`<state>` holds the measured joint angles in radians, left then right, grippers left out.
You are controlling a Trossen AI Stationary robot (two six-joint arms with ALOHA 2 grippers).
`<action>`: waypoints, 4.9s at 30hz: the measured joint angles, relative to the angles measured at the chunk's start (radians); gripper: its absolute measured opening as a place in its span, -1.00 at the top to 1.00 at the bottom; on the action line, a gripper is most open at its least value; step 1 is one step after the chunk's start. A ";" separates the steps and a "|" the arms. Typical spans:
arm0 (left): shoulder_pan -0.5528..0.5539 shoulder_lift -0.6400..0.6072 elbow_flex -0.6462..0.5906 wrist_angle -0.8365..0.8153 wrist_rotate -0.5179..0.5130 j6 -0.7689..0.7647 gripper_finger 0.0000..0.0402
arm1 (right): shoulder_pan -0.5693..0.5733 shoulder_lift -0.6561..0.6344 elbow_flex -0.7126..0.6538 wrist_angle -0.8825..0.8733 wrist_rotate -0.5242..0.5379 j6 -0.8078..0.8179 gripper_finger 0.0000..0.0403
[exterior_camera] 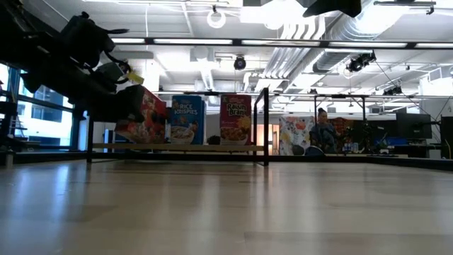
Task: Stack cereal on shelf
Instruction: Put the red cereal box on the shelf aligned with the other red cereal box
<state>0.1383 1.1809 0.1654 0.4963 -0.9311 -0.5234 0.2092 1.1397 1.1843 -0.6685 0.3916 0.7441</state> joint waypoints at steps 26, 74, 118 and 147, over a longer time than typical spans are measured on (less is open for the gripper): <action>-0.003 0.014 0.000 0.043 0.018 0.046 -0.22 | 0.000 0.000 0.000 0.000 0.000 -0.010 -0.45; -0.035 0.003 0.148 0.122 0.006 0.250 0.41 | 0.000 0.000 0.000 0.000 0.029 -0.027 -0.45; 0.000 0.268 0.546 -0.549 -0.187 -0.120 0.41 | 0.000 0.000 -0.003 -0.001 0.041 -0.047 -0.45; 0.047 0.254 0.545 -0.493 -0.115 0.035 -0.07 | 0.000 0.000 -0.003 -0.001 0.045 -0.045 -0.45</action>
<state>0.1852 1.4345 0.7101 0.0037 -1.0464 -0.4887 0.2092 1.1400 1.1809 -0.6693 0.4370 0.6987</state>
